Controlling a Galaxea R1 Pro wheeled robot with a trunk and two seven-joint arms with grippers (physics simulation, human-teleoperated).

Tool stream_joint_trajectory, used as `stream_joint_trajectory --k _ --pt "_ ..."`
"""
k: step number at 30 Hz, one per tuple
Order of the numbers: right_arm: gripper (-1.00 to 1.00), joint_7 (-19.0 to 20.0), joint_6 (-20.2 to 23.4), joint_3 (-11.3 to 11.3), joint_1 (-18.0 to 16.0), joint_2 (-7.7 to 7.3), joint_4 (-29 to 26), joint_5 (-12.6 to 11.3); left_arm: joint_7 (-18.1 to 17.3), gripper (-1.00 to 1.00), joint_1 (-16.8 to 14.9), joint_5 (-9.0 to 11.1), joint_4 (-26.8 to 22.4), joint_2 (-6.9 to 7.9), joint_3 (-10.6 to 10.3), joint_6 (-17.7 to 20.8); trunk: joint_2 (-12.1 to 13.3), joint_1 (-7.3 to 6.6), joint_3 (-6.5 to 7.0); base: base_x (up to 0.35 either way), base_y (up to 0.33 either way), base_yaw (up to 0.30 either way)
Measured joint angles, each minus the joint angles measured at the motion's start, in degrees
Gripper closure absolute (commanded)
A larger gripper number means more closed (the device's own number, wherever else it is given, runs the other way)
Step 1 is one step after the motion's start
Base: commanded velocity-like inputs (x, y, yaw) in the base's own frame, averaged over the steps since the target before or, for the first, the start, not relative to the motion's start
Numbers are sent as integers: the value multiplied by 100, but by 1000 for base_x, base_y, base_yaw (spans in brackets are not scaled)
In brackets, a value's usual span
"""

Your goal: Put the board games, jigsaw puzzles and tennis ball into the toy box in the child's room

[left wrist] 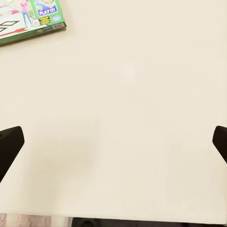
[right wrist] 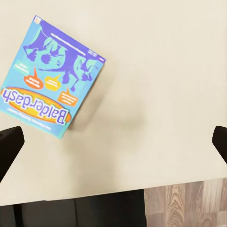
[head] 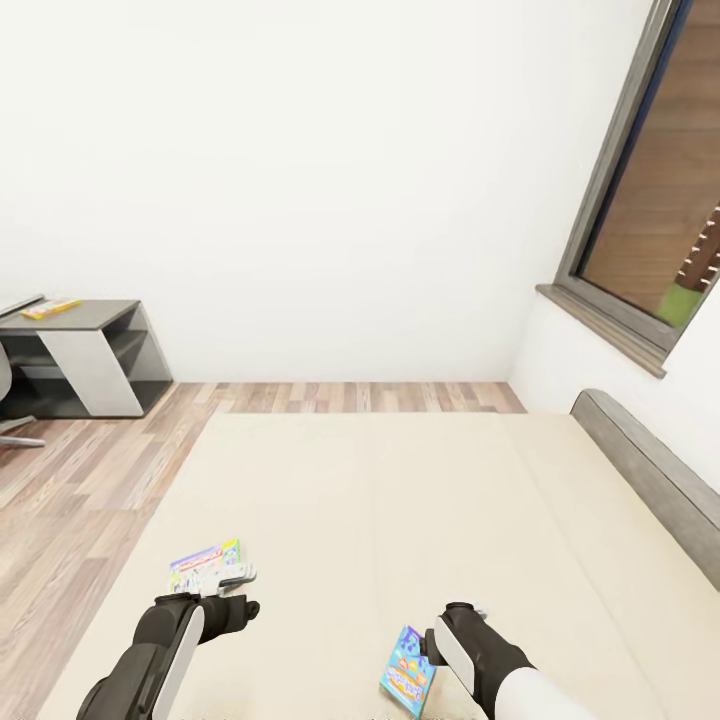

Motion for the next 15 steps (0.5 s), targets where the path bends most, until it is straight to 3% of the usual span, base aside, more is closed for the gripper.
stream_joint_trajectory --k 15 --pt "-100 0 -8 3 0 0 0 15 -5 -100 0 2 0 0 1 -6 0 0 -143 0 0 0"
